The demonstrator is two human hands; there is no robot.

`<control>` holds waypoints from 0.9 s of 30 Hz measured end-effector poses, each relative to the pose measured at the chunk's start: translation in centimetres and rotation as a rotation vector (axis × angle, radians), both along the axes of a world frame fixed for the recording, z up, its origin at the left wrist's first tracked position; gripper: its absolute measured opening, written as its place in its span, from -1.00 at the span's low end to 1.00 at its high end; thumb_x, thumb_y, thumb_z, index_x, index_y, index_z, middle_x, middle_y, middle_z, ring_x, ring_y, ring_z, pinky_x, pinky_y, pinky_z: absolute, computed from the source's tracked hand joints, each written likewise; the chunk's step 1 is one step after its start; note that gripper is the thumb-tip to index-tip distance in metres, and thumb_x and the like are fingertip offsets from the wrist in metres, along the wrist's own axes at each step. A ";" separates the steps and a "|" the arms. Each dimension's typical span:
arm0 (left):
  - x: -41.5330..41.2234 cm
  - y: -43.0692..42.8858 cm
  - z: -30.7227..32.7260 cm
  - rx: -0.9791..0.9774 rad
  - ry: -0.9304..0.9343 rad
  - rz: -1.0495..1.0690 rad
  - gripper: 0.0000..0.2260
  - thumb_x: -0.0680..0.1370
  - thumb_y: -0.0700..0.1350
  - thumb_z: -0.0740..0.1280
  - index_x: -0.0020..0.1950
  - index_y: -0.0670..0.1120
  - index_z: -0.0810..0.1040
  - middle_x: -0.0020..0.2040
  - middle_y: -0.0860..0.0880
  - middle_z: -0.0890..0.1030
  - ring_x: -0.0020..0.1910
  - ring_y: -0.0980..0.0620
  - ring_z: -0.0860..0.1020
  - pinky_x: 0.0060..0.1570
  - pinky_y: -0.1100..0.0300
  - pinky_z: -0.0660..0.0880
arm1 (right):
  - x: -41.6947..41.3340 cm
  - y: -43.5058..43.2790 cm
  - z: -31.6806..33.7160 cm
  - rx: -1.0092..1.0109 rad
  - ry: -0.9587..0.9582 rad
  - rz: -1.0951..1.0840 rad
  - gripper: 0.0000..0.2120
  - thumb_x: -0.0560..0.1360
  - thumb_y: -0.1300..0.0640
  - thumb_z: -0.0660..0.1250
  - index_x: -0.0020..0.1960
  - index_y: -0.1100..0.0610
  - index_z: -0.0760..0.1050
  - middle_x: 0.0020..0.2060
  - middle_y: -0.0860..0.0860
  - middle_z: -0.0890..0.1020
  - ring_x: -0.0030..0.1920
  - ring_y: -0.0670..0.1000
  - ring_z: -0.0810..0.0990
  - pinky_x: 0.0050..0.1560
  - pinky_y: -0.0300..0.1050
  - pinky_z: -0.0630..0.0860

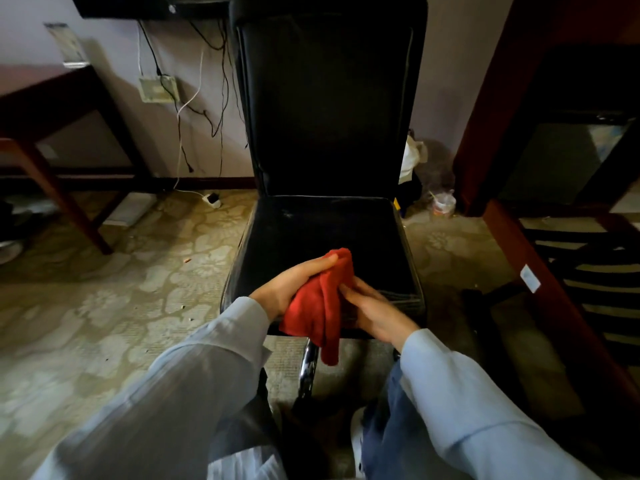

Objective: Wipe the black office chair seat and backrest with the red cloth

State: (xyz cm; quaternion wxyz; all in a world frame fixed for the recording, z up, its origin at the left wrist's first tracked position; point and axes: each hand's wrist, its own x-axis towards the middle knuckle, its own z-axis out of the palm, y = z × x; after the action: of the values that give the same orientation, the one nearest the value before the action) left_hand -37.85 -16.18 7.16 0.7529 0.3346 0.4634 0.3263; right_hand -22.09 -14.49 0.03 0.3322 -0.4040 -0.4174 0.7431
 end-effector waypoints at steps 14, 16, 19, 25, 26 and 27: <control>-1.9 -1.6 -7.3 0.339 0.138 0.250 -0.62 0.58 0.14 0.10 0.35 0.05 0.38 0.26 -0.03 0.53 0.24 0.02 0.50 0.25 0.09 0.45 | -3.2 0.2 1.3 -0.037 0.260 -0.085 -0.87 0.60 0.18 0.15 0.06 0.07 0.45 -0.10 0.06 0.64 -0.14 -0.03 0.64 -0.17 -0.10 0.56; -1.2 -2.2 -7.9 0.304 -0.038 0.278 -0.63 0.56 0.13 0.18 0.35 0.07 0.37 0.21 -0.01 0.58 0.21 0.04 0.54 0.15 0.15 0.51 | -4.0 0.6 1.0 -0.077 0.308 -0.108 -0.84 0.59 0.24 0.13 0.07 0.10 0.47 -0.18 0.04 0.66 -0.17 -0.04 0.65 -0.18 -0.14 0.57; -0.8 -2.1 -8.8 0.267 -0.071 0.399 -0.69 0.53 -0.15 0.30 0.27 -0.01 0.44 0.11 -0.09 0.62 0.13 -0.04 0.58 0.15 0.09 0.52 | -5.1 1.0 0.3 -0.084 0.269 -0.095 -0.80 0.60 0.26 0.11 0.12 0.11 0.47 -0.11 0.06 0.63 -0.10 -0.03 0.63 -0.13 -0.17 0.55; -3.6 -0.8 -10.9 0.142 0.005 0.695 -0.74 0.58 -0.29 0.18 0.21 -0.10 0.49 -0.01 -0.17 0.61 -0.03 -0.07 0.57 0.12 -0.01 0.48 | -6.1 2.1 -1.6 0.239 -0.370 0.018 -0.75 0.60 0.23 0.12 0.19 0.05 0.47 0.11 0.02 0.55 0.06 -0.08 0.52 0.05 -0.17 0.47; -4.6 -0.6 -11.4 0.135 -0.008 0.713 -0.71 0.58 -0.30 0.16 0.24 -0.07 0.48 -0.02 -0.13 0.62 -0.05 -0.04 0.58 0.08 0.03 0.49 | -6.2 2.5 -2.3 0.312 -0.472 0.011 -0.76 0.59 0.24 0.12 0.17 0.08 0.49 0.09 0.02 0.55 0.07 -0.07 0.50 0.06 -0.21 0.44; -5.6 -0.4 -11.9 0.130 -0.028 0.706 -0.68 0.59 -0.30 0.13 0.27 -0.03 0.46 -0.01 -0.10 0.63 -0.05 -0.01 0.57 0.05 0.09 0.50 | -6.5 2.9 -3.0 0.358 -0.533 0.018 -0.77 0.58 0.25 0.12 0.13 0.09 0.50 0.05 0.01 0.56 0.07 -0.06 0.50 0.02 -0.24 0.42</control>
State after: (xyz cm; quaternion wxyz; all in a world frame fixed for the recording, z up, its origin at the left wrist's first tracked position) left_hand -43.45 -16.58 -4.71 0.5772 0.1967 0.5181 0.5997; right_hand -28.58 -11.61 -3.01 0.2706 -0.5157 -0.6174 0.5288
